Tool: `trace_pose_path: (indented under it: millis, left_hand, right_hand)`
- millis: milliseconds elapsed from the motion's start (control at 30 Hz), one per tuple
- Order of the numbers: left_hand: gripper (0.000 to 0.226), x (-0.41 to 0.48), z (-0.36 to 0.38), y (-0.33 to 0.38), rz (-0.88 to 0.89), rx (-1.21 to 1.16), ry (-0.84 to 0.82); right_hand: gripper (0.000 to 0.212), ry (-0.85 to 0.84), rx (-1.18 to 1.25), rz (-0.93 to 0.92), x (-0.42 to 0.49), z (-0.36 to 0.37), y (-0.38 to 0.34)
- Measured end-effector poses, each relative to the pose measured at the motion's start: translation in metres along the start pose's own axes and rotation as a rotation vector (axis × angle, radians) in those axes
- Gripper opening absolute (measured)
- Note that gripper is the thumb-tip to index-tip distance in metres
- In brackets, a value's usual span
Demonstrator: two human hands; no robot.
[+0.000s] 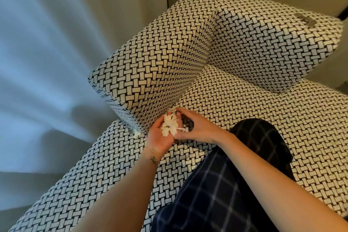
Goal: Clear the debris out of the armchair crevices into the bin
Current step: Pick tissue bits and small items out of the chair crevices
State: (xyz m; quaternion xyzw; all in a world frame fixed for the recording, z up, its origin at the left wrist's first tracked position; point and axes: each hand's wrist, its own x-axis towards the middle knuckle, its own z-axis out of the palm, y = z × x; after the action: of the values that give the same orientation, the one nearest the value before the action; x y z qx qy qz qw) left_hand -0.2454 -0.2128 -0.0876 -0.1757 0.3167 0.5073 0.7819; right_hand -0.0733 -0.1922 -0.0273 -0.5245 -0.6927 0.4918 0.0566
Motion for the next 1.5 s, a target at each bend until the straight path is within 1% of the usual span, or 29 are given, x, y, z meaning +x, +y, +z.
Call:
trace_pose_path:
  millis: [33,67,100,133,200,300,400,500,567,667,700,767,800,867,967,1033,1133,1200,1267,1333,1400,1467,1500]
  left_hand:
    - [0.048,0.002,0.002,0.0,0.06,-0.008,0.024]
    - [0.047,0.004,0.003,0.001,0.092,-0.063,0.026]
    - [0.047,0.006,0.003,0.001,0.071,-0.154,-0.019]
    - [0.046,0.004,0.007,0.0,0.054,-0.169,-0.034]
    - [0.046,0.001,0.008,-0.003,0.015,-0.096,0.032]
    - [0.045,-0.008,0.016,-0.01,0.026,-0.119,-0.031]
    - [0.045,-0.011,0.016,-0.013,0.043,-0.053,-0.045]
    - [0.047,-0.01,0.015,-0.015,0.057,-0.015,-0.066]
    - [0.046,-0.009,0.016,-0.016,0.081,-0.02,-0.044]
    - [0.043,-0.013,0.013,-0.017,0.086,-0.074,-0.02]
    - [0.044,-0.013,0.011,-0.017,0.081,-0.092,-0.013]
    - [0.047,-0.013,0.009,-0.015,0.07,-0.096,0.014]
    - [0.048,-0.011,0.009,-0.015,0.077,-0.078,0.03]
    - [0.048,-0.008,0.008,-0.017,0.097,-0.04,0.041]
    - [0.049,-0.013,0.007,-0.018,0.105,0.058,0.051]
    - [0.049,-0.014,0.003,-0.016,0.077,0.088,0.034]
    - [0.041,-0.013,-0.001,-0.012,0.081,0.122,0.016]
    - [0.043,-0.015,0.001,-0.013,0.063,0.136,-0.017]
    - [0.044,-0.014,-0.001,-0.009,0.044,0.13,-0.015]
    - [0.04,-0.015,-0.001,-0.006,0.045,0.183,0.017]
    - [0.043,-0.009,-0.009,-0.002,0.072,0.254,0.04]
    - [0.047,-0.008,-0.012,0.0,0.047,0.251,0.036]
    - [0.045,-0.009,-0.013,-0.001,0.032,0.234,0.045]
  right_hand:
    - [0.107,0.016,0.001,-0.009,-0.001,0.001,0.001]
    - [0.104,0.04,0.007,-0.019,-0.002,0.002,0.001]
    - [0.101,0.072,0.012,-0.032,-0.005,0.002,0.0]
    - [0.098,0.11,0.013,-0.036,-0.006,0.003,-0.001]
    - [0.088,0.191,0.029,-0.045,-0.005,0.007,-0.003]
    - [0.074,0.272,0.085,-0.06,-0.001,0.015,-0.003]
    - [0.06,0.324,0.173,-0.088,-0.003,0.02,-0.006]
    - [0.038,0.351,0.229,-0.096,-0.002,0.025,-0.012]
    - [0.026,0.346,0.196,-0.118,-0.002,0.03,-0.016]
    - [0.014,0.294,0.131,-0.154,-0.004,0.038,-0.019]
    - [0.013,0.263,0.135,-0.156,-0.006,0.04,-0.019]
    - [0.026,0.209,0.138,-0.151,-0.009,0.041,-0.019]
    - [0.032,0.2,0.122,-0.15,-0.009,0.042,-0.018]
    - [0.036,0.207,0.096,-0.156,-0.008,0.043,-0.019]
    - [0.035,0.257,0.068,-0.186,-0.003,0.047,-0.021]
    - [0.032,0.276,0.037,-0.205,-0.002,0.051,-0.02]
    - [0.019,0.305,-0.023,-0.261,0.0,0.051,-0.018]
    - [0.009,0.337,-0.037,-0.295,0.002,0.049,-0.019]
    - [0.008,0.369,0.014,-0.31,0.006,0.046,-0.023]
    - [0.011,0.42,0.092,-0.286,0.011,0.041,-0.026]
    - [0.016,0.501,0.164,-0.241,0.016,0.037,-0.028]
    - [0.016,0.543,0.203,-0.177,0.024,0.032,-0.028]
    - [0.016,0.541,0.188,-0.151,0.028,0.03,-0.027]
